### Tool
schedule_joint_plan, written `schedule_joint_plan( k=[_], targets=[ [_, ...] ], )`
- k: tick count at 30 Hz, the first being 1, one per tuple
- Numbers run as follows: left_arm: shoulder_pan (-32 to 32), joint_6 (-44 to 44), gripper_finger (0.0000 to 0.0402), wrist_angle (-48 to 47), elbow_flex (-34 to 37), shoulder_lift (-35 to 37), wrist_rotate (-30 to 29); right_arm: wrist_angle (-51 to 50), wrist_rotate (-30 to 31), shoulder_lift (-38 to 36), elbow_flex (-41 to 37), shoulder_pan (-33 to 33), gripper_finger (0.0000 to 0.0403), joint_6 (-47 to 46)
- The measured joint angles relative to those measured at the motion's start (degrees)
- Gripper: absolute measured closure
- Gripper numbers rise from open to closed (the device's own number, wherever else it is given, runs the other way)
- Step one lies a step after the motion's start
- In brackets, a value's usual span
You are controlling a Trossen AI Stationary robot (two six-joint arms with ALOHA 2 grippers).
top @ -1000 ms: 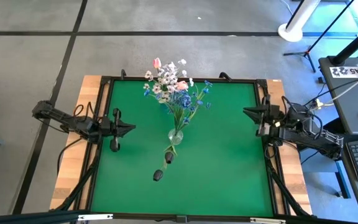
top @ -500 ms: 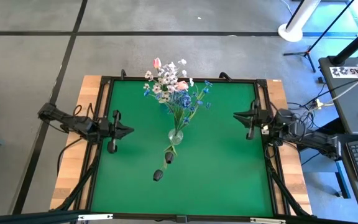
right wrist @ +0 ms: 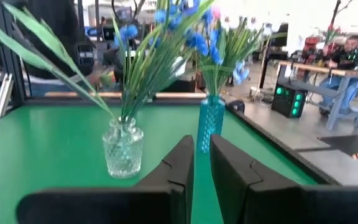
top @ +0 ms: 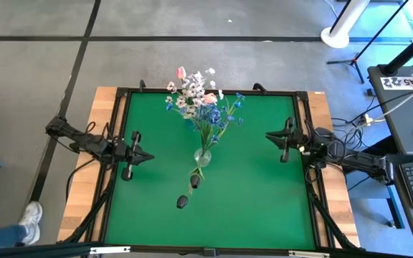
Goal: Sort flowers into vase by color
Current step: Return to Home Position
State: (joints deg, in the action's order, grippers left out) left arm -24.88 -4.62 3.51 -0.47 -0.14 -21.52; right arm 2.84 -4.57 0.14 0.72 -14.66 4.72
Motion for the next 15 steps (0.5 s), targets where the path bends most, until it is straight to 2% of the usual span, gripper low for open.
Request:
schedule_joint_plan(
  k=[6,11,13,15],
  targets=[
    [0.0,1.4,0.0399,0.1,0.0,0.0,-0.3,-1.1,1.1,0.2,-0.1,0.0,0.0349,-0.6],
    [1.5,2.4,0.0399,2.1,0.0,0.0,-5.0,-1.1,1.1,0.2,-0.1,0.0,0.0349,-2.9],
    [3.8,2.3,0.0399,1.9,0.0,0.0,-4.2,-1.1,1.1,0.2,-0.1,0.0,0.0349,-2.9],
    [7.0,1.2,0.0399,2.1,0.0,0.0,-0.9,-1.1,1.1,0.2,-0.2,0.0,0.0349,-2.9]
  ],
)
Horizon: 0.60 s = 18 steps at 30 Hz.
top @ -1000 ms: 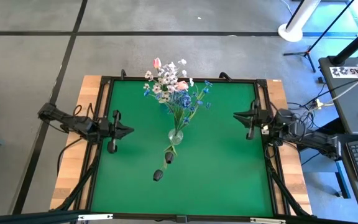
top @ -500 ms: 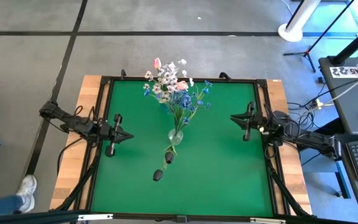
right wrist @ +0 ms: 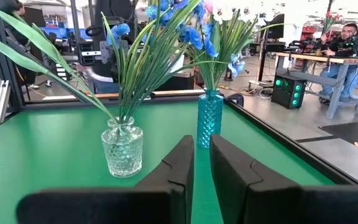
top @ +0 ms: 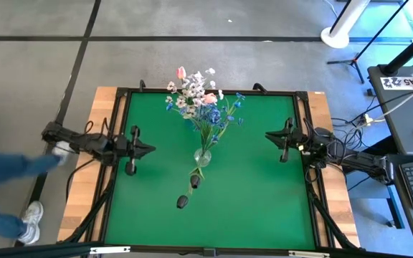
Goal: Sort flowers into vase by color
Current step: Return to Home Position
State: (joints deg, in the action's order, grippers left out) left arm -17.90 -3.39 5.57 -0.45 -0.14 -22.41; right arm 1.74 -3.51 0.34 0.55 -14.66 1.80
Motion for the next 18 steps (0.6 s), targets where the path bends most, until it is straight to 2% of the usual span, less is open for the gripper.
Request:
schedule_joint_plan(
  k=[5,12,18],
  targets=[
    [10.3,-1.2,0.0399,-0.6,0.0,0.0,10.6,0.0,0.0,0.0,0.0,0.0,0.0349,0.0],
    [23.1,1.8,0.0399,-4.9,0.0,0.0,20.5,0.0,0.0,0.0,-0.1,0.0,0.0349,0.0],
    [29.9,2.2,0.0399,-5.0,0.0,0.0,22.1,0.0,0.0,0.0,-0.1,0.0,0.0349,0.0]
  ],
)
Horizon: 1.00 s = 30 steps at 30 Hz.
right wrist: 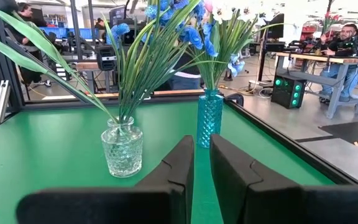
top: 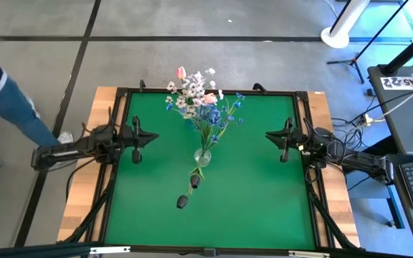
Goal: Sort flowers into vase by color
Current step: Return to Home Position
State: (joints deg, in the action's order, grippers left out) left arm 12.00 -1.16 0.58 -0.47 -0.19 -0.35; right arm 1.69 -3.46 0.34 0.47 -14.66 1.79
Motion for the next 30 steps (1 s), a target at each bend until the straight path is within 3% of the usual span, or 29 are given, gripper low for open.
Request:
schedule_joint_plan(
  k=[9,30],
  targets=[
    [5.0,2.1,0.0399,-0.1,0.0,-0.6,0.4,0.0,0.0,0.0,0.0,0.0,0.0349,0.0],
    [5.2,3.6,0.0399,0.0,0.0,-0.6,-0.5,0.0,0.0,0.0,0.0,0.0,0.0349,0.0]
  ],
)
